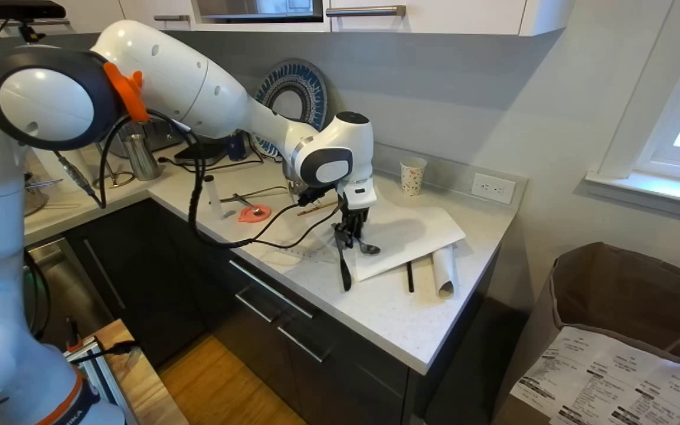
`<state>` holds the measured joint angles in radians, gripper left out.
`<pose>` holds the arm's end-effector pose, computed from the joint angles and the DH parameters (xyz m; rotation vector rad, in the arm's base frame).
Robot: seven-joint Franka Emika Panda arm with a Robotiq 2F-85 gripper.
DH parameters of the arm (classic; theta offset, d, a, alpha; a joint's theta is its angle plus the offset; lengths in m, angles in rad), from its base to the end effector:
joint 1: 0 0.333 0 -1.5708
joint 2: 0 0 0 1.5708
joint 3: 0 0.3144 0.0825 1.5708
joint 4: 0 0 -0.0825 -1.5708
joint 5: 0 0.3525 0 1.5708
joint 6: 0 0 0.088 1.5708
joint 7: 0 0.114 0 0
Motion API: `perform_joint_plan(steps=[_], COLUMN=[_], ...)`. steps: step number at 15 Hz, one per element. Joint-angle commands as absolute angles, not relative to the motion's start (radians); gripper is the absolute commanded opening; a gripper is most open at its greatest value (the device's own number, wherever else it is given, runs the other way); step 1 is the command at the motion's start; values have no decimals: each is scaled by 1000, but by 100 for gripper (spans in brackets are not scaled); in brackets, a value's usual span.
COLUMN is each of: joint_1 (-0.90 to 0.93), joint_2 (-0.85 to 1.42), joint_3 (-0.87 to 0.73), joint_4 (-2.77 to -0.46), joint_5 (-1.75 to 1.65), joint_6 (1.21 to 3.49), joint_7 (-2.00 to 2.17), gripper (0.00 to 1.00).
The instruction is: Pick up the silver spoon and put it on the kitchen counter, pick up the silver bread knife and slide the chopstick on the right a little to the right, put the silver bread knife on the kitchen counter to the right of the silver spoon
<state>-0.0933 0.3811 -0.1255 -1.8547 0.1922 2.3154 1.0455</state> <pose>0.6063 -0.1242 0.3367 -2.3275 1.9169 -0.0558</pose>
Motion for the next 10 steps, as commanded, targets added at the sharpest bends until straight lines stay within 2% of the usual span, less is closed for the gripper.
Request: perform_joint_plan(steps=[1, 3, 10], joint_1=[-81, -78, -57], joint_2=[390, 382, 327], joint_3=[-136, -136, -136], joint_4=[-1846, -1851, -1900], joint_5=[191, 190, 167], joint_6=[2329, 2329, 2411], joint_7=[1047, 1048, 1038], gripper=[12, 0, 2])
